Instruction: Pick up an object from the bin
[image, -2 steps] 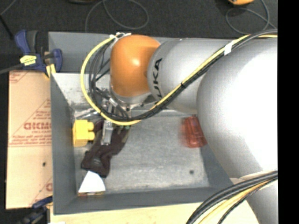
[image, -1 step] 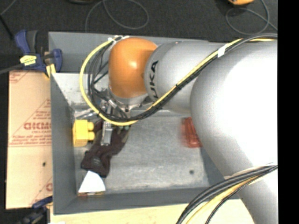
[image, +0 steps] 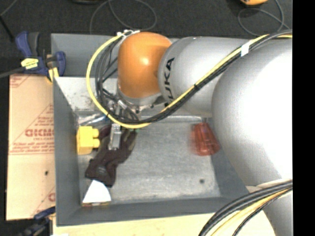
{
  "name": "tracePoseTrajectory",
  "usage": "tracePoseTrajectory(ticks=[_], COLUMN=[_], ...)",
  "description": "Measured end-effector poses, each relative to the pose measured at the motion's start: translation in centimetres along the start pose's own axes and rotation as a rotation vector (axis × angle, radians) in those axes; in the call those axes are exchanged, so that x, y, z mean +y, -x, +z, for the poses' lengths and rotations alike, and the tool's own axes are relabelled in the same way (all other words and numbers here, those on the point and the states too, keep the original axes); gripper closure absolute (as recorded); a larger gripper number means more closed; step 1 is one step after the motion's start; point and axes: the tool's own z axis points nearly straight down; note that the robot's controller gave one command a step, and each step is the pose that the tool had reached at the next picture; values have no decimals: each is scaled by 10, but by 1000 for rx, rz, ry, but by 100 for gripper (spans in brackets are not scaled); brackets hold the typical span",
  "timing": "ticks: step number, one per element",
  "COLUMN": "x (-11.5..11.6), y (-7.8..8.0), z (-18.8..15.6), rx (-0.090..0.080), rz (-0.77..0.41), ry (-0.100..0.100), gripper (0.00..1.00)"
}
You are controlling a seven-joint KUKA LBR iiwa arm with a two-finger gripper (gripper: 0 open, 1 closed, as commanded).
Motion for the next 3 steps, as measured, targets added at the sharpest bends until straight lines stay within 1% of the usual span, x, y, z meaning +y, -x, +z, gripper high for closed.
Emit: tracePoseTrajectory(ticks=[1,2,3], x=[-2,6,0], y=[4,0,-3], z=[18,61,88], rx=[-5,-6,-1], rz=[4,-30,-35], ry=[2,1,2], gripper=[0,0,0])
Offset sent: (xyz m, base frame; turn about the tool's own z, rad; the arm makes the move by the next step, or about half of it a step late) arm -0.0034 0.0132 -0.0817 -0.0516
